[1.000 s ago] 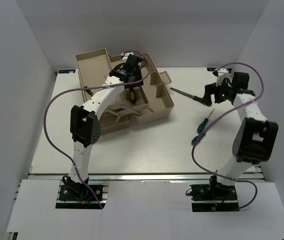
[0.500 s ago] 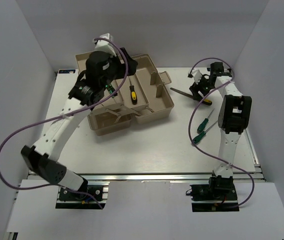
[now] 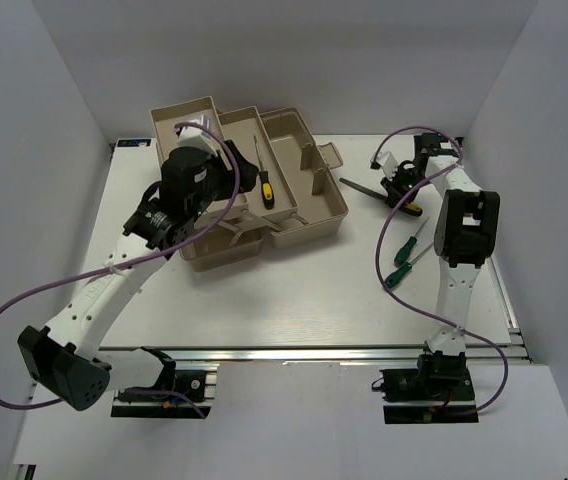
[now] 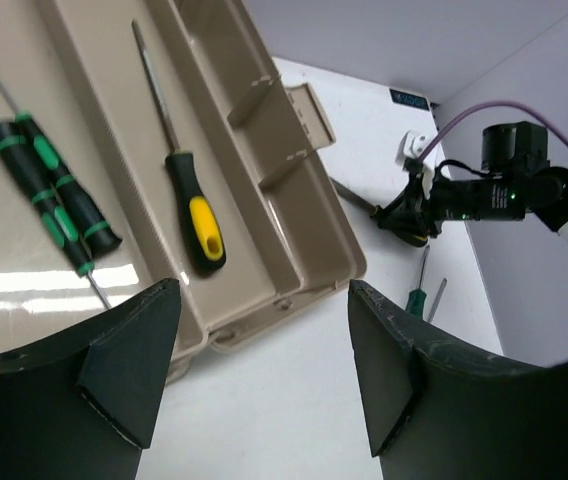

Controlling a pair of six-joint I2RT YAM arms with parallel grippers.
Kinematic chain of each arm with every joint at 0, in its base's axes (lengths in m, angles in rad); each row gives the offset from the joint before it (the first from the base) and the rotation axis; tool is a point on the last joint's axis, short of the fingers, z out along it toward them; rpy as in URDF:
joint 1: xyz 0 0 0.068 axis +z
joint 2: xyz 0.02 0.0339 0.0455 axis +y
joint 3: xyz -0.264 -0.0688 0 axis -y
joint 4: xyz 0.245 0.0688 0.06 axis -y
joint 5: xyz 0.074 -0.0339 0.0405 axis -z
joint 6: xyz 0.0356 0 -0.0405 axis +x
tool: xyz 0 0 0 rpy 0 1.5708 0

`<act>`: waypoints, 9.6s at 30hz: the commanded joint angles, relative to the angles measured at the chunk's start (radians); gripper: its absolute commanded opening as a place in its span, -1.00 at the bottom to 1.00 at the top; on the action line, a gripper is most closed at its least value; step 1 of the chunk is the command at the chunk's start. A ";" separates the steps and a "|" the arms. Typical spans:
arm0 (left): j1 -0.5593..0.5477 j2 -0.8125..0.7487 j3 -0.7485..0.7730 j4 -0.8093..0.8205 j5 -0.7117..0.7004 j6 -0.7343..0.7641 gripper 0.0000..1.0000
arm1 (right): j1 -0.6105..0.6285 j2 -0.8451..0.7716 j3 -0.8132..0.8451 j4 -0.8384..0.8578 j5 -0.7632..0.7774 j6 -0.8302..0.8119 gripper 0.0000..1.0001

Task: Sort the tools into containers

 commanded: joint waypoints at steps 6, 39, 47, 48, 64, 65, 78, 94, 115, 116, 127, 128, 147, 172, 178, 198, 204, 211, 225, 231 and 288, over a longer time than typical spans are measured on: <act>0.002 -0.129 -0.132 0.063 0.019 -0.100 0.53 | -0.053 -0.046 -0.004 -0.020 -0.080 0.154 -1.00; 0.002 -0.284 -0.284 0.101 0.051 -0.125 0.59 | 0.636 -0.272 0.028 0.692 0.156 1.532 0.34; 0.001 -0.197 -0.280 0.187 0.185 -0.110 0.16 | 0.555 -0.477 -0.079 0.732 0.091 1.188 -0.50; 0.001 -0.180 -0.277 0.199 0.220 -0.107 0.06 | 0.533 -0.520 -0.139 0.764 0.055 1.163 -0.78; -0.252 0.464 0.200 0.198 0.521 0.128 0.09 | -0.048 -1.037 -0.849 0.143 0.157 1.217 0.06; -0.254 0.504 0.204 0.225 0.536 0.125 0.17 | -0.059 -1.044 -0.866 0.125 0.174 1.231 0.10; -0.269 0.400 0.044 0.265 0.515 0.104 0.34 | -0.110 -0.797 -0.870 0.270 0.212 1.332 0.22; -0.269 0.194 -0.154 0.235 0.387 0.035 0.35 | -0.102 -0.489 -0.727 0.357 0.264 1.420 0.06; -0.269 0.096 -0.215 0.209 0.297 0.039 0.35 | 0.011 -0.639 -0.534 0.674 -0.074 1.437 -1.00; -0.269 0.075 -0.223 0.213 0.288 0.039 0.36 | 0.050 -0.649 -0.527 0.716 -0.154 1.431 -1.00; -0.269 0.045 -0.244 0.258 0.280 0.053 0.41 | 0.360 -0.324 -0.135 0.696 -0.075 1.501 -0.24; -0.269 0.050 -0.235 0.261 0.286 0.053 0.41 | 0.369 -0.308 -0.124 0.689 -0.064 1.486 -0.06; -0.269 0.086 -0.221 0.310 0.329 0.108 0.38 | 0.032 -0.591 -0.397 -0.511 -0.401 -0.536 0.15; -0.269 -0.183 -0.392 0.226 0.179 0.061 0.43 | 0.018 -0.604 -0.879 -0.172 0.051 -1.171 0.72; -0.268 -0.288 -0.349 0.099 -0.002 0.001 0.48 | 0.071 -0.519 -0.836 -0.233 0.115 -1.136 -0.06; -0.254 -0.502 -0.271 -0.607 -0.666 -0.489 0.36 | 0.234 -0.528 -0.218 -0.062 -0.510 0.182 -1.00; -0.255 -0.494 -0.275 -0.660 -0.674 -0.519 0.38 | 0.360 -0.401 0.040 0.179 -0.325 0.792 -1.00; -0.252 -0.533 -0.301 -0.683 -0.653 -0.539 0.40 | 0.429 -0.177 0.256 0.333 -0.036 1.261 -1.00; -0.254 -0.485 -0.369 -0.644 -0.608 -0.542 0.45 | 0.391 -0.005 0.341 0.426 -0.047 1.302 0.78; -0.223 -0.421 -0.393 -0.629 -0.591 -0.567 -0.40 | 0.349 -0.323 0.058 0.611 -0.510 0.811 0.78; 0.125 -0.843 -0.924 -0.259 0.070 -0.679 -0.65 | 0.927 -0.585 -0.397 0.981 -0.127 0.691 -1.00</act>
